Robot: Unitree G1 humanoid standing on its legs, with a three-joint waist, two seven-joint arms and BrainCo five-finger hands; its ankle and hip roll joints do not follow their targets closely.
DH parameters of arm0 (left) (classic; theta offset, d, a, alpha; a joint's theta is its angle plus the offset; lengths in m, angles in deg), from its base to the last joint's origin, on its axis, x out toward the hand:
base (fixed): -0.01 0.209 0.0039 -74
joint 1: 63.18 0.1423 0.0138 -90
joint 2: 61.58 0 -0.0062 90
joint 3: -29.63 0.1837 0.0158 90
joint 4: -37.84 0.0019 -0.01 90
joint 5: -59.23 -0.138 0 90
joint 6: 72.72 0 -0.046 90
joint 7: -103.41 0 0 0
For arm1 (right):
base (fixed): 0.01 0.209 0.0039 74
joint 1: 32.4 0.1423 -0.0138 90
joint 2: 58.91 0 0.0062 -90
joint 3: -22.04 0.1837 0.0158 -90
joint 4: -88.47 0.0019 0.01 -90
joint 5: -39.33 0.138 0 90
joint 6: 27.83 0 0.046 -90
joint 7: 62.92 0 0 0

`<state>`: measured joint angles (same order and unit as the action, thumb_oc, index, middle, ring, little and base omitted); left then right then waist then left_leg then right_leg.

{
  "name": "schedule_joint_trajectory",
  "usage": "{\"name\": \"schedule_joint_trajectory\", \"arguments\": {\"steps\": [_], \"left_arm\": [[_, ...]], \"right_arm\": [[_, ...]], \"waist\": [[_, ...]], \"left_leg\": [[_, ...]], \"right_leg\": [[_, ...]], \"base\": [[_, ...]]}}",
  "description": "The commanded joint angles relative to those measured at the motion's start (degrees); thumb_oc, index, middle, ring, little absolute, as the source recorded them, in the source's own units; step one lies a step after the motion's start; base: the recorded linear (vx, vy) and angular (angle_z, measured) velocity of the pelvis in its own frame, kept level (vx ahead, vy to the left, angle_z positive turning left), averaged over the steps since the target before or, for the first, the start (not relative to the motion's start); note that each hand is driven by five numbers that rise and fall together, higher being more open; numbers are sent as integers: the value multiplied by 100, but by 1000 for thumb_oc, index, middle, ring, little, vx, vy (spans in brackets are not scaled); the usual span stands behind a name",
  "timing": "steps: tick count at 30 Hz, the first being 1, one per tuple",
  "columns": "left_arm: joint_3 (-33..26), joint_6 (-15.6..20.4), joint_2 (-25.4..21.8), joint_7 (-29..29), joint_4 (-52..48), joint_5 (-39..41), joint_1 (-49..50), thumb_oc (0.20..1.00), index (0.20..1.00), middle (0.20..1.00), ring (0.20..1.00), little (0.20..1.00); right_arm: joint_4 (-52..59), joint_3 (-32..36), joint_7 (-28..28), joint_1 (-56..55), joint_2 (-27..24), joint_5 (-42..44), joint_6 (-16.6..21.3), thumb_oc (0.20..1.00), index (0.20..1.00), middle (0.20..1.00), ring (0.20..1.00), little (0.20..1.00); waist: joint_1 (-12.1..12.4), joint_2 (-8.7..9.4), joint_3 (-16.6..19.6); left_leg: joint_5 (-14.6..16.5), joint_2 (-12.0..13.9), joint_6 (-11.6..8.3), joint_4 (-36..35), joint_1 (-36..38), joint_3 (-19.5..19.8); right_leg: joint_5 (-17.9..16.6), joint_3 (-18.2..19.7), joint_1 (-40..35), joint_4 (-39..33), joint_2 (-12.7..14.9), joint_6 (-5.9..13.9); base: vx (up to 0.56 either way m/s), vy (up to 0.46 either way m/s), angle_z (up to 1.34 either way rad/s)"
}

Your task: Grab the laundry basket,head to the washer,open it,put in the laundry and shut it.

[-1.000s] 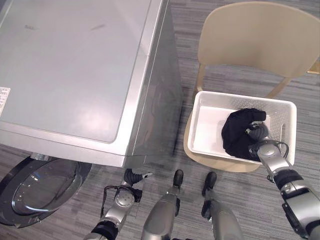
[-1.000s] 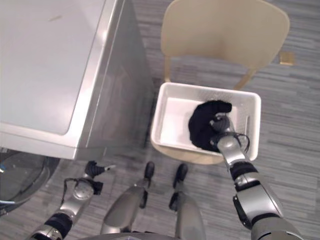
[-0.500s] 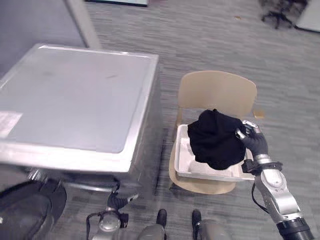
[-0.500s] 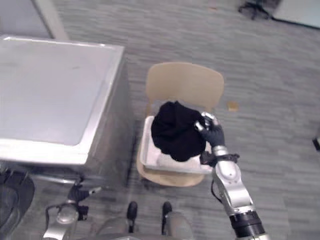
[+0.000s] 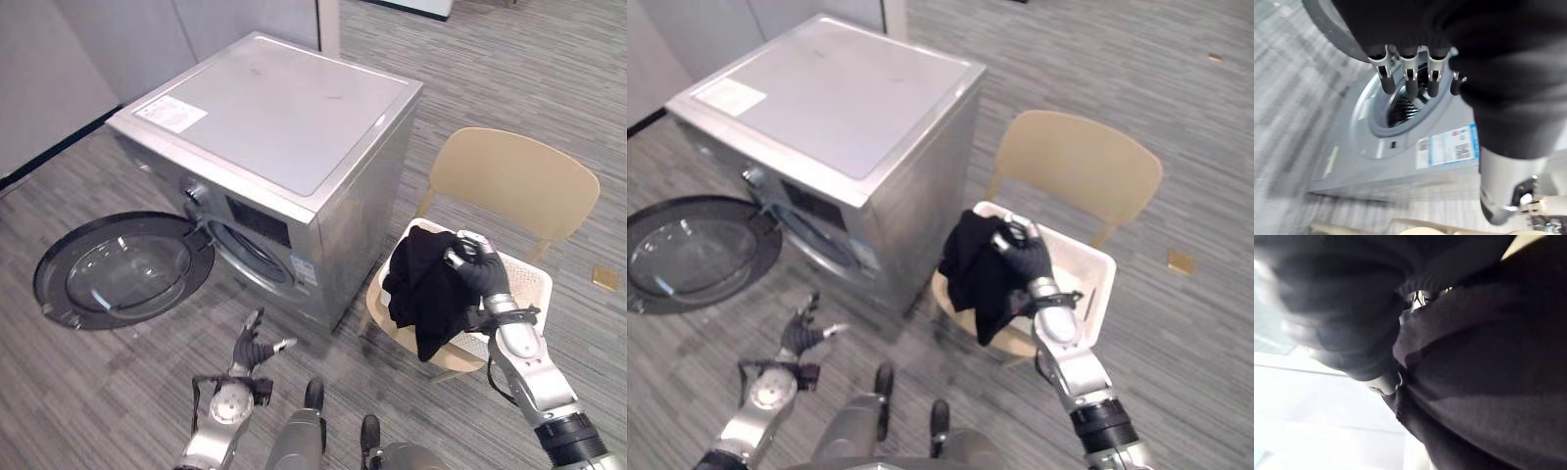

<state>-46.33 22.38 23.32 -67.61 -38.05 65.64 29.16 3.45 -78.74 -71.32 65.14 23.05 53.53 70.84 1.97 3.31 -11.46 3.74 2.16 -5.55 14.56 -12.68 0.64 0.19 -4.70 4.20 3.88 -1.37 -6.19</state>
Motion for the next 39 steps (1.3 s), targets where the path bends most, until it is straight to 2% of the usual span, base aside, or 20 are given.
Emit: {"name": "schedule_joint_trajectory", "arguments": {"steps": [1,2,5,12,17,18,19,20,30,31,36,39], "left_arm": [[370,431,-224,13,-472,-242,-431,1000,1000,1000,1000,1000],[593,473,-219,-44,-661,-387,-580,1000,1000,1000,1000,1000],[935,491,-216,-73,-867,-607,-837,1000,1000,1000,1000,1000],[1592,426,-68,-2,-815,-898,-1508,1000,1000,1000,1000,1000],[2129,318,373,204,-410,-841,-2098,1000,1000,1000,1000,1000],[2182,297,461,255,-335,-808,-2167,200,200,200,200,200],[2227,274,606,445,-116,-801,-2395,200,200,200,200,200],[2200,275,600,493,-108,-816,-2413,200,200,200,200,200],[1689,300,351,491,-218,-656,-1971,200,200,200,200,200],[1304,332,170,388,-325,-550,-1601,200,200,200,200,200],[509,380,-174,130,-389,-444,-654,200,200,200,200,200],[242,373,-302,30,-293,-456,-364,200,200,200,200,200]], "right_arm": [[497,144,168,146,64,332,509,200,200,200,200,200],[629,58,246,129,109,425,505,200,200,200,200,200],[687,-240,333,237,205,612,535,200,200,200,200,200],[562,-984,306,911,446,692,453,200,200,200,200,200],[104,-1641,242,1209,1064,1205,353,200,200,200,200,200],[43,-1722,231,1203,1150,1268,326,200,200,200,200,200],[-148,-1892,237,1080,1270,1437,277,768,768,768,768,768],[-169,-1914,263,1025,1238,1449,267,1000,1000,1000,1000,1000],[29,-1553,370,662,676,1060,222,1000,1000,1000,1000,1000],[200,-1106,362,300,251,400,197,1000,1000,1000,1000,1000],[305,-97,385,-812,-587,-832,150,1000,1000,1000,1000,1000],[158,175,418,-1199,-796,-1123,101,1000,1000,1000,1000,1000]], "waist": [[-310,161,418],[-417,83,571],[-460,108,675],[-390,229,761],[-404,217,893],[-414,204,910],[-455,157,940],[-470,142,949],[-508,60,1010],[-536,40,1028],[-589,-1,1048],[-602,-19,1054]], "left_leg": [[-74,90,276,-608,418,-411],[-230,173,249,-1091,599,-632],[-330,99,232,-1518,778,-528],[-280,46,295,-1682,1029,-558],[-269,1,349,-1872,1278,-642],[-270,0,352,-1892,1294,-656],[-286,-17,353,-1946,1320,-668],[-294,-19,351,-1956,1317,-670],[-302,-33,338,-1956,1351,-687],[-292,-39,347,-1956,1379,-694],[-291,-41,346,-1956,1390,-712],[-299,-38,340,-1956,1385,-720]], "right_leg": [[708,44,-179,-117,186,928],[661,-175,-213,-240,196,982],[625,-253,-317,-277,219,1030],[600,-137,-422,-252,250,1098],[567,0,-503,-266,241,1123],[567,12,-511,-274,243,1126],[556,42,-514,-286,243,1136],[553,44,-514,-290,245,1138],[540,43,-552,-307,271,1159],[530,57,-567,-310,281,1171],[529,45,-571,-310,300,1209],[522,38,-557,-309,307,1221]], "base": [[86,139,94],[95,139,90],[109,137,82],[39,76,-8],[38,56,-11],[7,53,-13],[-2,51,-10],[-9,38,-1],[0,0,0],[0,0,0],[0,0,0],[0,0,0]]}}
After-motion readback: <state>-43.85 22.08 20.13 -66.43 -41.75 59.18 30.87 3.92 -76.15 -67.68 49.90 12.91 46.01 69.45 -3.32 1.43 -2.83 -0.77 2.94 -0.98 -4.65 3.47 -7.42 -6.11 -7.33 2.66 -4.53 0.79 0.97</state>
